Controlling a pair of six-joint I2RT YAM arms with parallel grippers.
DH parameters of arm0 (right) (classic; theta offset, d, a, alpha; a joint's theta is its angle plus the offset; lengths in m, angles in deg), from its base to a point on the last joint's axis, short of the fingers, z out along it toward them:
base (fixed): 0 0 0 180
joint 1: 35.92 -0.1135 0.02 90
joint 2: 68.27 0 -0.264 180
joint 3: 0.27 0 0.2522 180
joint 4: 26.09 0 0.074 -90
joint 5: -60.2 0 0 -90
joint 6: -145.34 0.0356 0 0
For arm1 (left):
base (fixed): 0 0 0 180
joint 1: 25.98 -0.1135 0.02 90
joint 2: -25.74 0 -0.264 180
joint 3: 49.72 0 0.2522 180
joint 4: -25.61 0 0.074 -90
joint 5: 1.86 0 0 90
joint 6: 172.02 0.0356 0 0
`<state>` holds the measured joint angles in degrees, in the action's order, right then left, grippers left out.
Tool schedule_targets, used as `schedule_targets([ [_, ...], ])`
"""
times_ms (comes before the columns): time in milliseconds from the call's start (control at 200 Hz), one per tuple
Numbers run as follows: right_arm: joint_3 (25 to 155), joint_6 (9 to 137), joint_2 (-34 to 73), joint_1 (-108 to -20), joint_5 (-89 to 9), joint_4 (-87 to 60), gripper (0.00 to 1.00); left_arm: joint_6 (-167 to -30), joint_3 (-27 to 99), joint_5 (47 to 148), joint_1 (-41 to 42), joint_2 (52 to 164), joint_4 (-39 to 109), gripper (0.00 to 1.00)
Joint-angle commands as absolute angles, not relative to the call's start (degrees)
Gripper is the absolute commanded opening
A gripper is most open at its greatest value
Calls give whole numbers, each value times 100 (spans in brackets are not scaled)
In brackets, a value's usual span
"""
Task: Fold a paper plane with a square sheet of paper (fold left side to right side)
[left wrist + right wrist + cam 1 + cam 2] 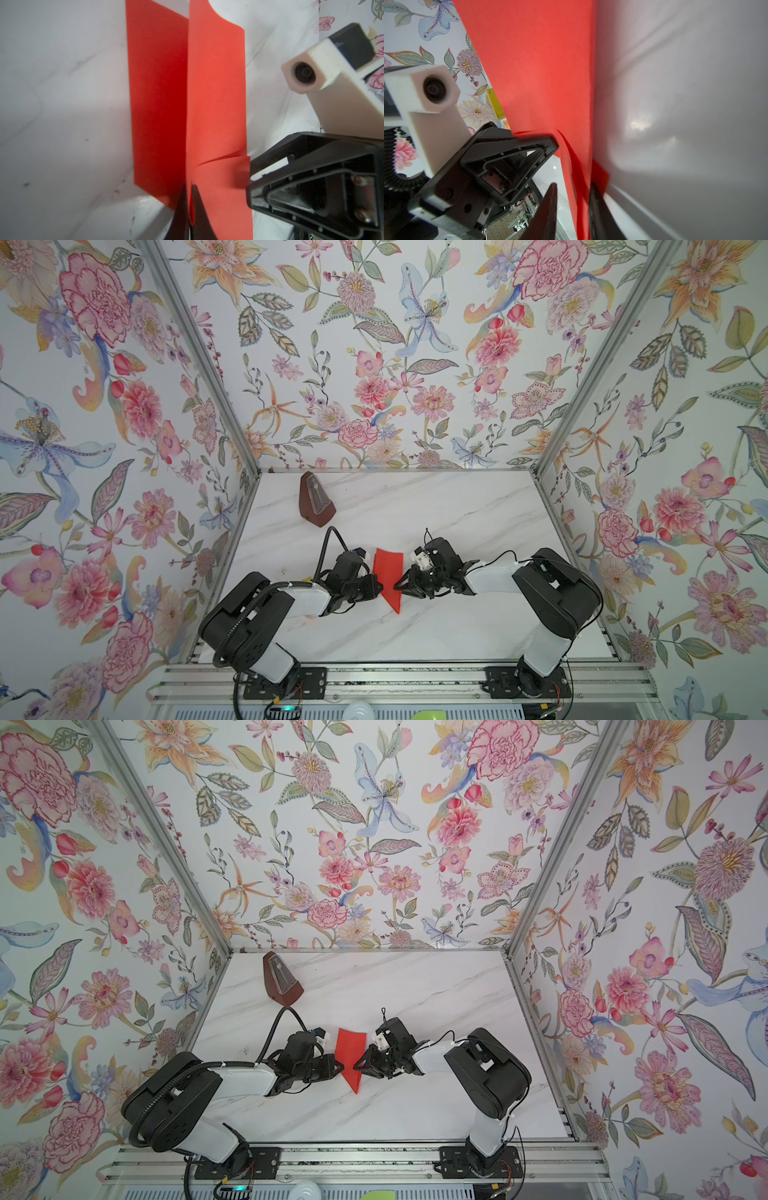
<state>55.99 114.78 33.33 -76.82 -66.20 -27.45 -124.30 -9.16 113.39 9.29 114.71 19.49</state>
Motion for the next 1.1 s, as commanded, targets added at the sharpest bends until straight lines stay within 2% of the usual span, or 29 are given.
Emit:
schedule_targets([
  [0, 5445, 11604, 3285, -7764, -6689, -2890, 26, -12377, -942, 11237, 922, 11675, 2380, 6],
  [355, 5136, 11762, 3115, -7889, -6595, -3064, 20, -12387, -952, 11223, 902, 11670, 2418, 6],
  [666, 5077, 11783, 3148, -7889, -6540, -3121, 5, -12404, -933, 11213, 900, 11574, 2476, 6],
  [766, 5067, 11764, 3157, -7889, -6548, -3131, 0, -12395, -921, 11185, 891, 11323, 2487, 10],
  [886, 5058, 11750, 3187, -7886, -6570, -3132, 0, -12340, -814, 11146, 891, 11139, 2629, 18],
  [1096, 5076, 11739, 3236, -7897, -6625, -3132, 0, -12188, -613, 11093, 883, 11020, 2916, 17],
])
